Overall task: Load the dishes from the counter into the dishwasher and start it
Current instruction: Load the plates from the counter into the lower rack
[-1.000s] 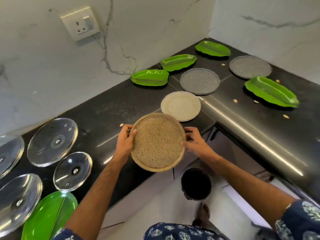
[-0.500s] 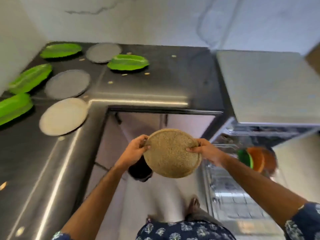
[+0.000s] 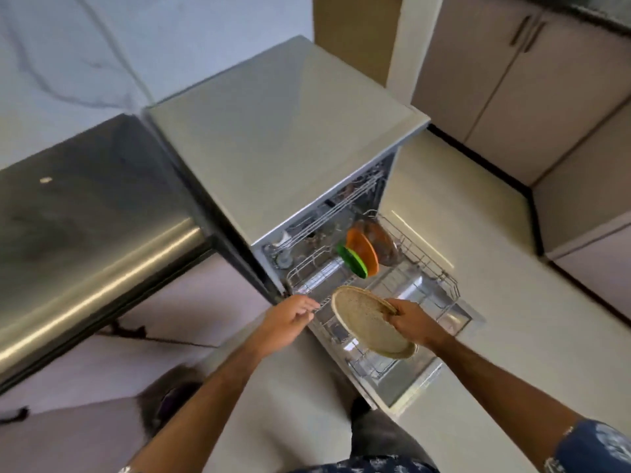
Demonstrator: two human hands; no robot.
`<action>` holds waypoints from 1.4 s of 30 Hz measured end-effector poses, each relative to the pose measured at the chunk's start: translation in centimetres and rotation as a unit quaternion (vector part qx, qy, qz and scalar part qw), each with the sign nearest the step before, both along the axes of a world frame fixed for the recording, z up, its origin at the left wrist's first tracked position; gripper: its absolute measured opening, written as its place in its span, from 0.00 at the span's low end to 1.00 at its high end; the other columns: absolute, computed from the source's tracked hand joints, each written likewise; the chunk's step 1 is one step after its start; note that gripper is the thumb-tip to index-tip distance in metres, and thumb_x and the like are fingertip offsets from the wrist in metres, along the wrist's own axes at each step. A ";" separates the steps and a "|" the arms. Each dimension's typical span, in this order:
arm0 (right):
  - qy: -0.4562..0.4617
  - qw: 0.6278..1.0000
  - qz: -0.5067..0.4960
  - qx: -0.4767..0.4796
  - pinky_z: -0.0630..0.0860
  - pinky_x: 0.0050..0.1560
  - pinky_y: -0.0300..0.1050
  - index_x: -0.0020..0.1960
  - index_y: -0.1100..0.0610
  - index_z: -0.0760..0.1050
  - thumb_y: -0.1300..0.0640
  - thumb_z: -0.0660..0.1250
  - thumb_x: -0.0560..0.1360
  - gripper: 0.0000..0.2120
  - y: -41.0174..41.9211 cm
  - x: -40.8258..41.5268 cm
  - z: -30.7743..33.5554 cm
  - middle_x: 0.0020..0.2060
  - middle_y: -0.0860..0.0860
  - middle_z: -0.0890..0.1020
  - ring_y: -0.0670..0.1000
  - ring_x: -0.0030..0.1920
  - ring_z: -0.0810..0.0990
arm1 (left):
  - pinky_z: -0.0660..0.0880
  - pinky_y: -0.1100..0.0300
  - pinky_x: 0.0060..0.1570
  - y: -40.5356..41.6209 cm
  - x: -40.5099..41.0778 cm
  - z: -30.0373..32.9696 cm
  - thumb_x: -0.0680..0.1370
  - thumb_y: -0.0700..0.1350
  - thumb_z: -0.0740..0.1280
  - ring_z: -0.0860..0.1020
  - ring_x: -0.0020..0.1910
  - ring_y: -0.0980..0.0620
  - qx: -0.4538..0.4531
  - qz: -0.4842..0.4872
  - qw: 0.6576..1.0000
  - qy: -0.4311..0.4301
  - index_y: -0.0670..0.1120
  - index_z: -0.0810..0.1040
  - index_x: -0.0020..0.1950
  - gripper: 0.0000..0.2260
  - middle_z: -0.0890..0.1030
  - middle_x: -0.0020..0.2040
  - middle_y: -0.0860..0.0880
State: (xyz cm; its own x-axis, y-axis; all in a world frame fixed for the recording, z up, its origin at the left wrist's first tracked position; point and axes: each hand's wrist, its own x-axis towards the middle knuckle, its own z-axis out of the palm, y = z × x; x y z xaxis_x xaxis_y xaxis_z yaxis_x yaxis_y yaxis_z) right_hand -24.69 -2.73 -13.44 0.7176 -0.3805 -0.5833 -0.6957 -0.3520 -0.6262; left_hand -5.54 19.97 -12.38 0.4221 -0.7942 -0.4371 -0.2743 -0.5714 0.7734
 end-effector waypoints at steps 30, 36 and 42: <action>-0.086 0.944 -0.288 -0.135 0.81 0.44 0.55 0.63 0.49 0.76 0.46 0.51 0.74 0.23 -27.6 7.5 -27.9 0.49 0.55 0.84 0.57 0.45 0.83 | 0.56 0.35 0.75 -41.5 11.7 -32.5 0.79 0.47 0.63 0.58 0.78 0.42 0.101 -0.383 0.803 -0.445 0.50 0.58 0.79 0.29 0.61 0.79 0.45; -0.092 0.957 -0.232 -0.146 0.78 0.45 0.50 0.60 0.51 0.76 0.59 0.57 0.77 0.15 -31.3 13.9 -31.1 0.51 0.57 0.83 0.60 0.47 0.81 | 0.68 0.44 0.64 -39.3 12.9 -33.7 0.78 0.45 0.66 0.75 0.58 0.48 0.022 -0.393 0.804 -0.446 0.50 0.74 0.64 0.14 0.76 0.57 0.50; -0.094 0.967 -0.185 -0.150 0.79 0.46 0.52 0.67 0.49 0.73 0.59 0.56 0.78 0.19 -31.1 17.5 -33.6 0.53 0.59 0.83 0.60 0.49 0.82 | 0.69 0.43 0.65 -39.3 13.9 -34.3 0.80 0.43 0.66 0.77 0.59 0.49 -0.015 -0.379 0.815 -0.438 0.50 0.74 0.67 0.15 0.77 0.59 0.50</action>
State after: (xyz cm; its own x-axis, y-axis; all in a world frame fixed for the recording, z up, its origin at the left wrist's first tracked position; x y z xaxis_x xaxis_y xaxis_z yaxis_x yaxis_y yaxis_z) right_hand -7.19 -33.81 -47.00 0.5835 -0.7627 -0.2791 -0.6918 -0.2868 -0.6627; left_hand 8.41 -19.38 -46.65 -0.0556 -0.9764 -0.2085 -0.9941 0.0348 0.1023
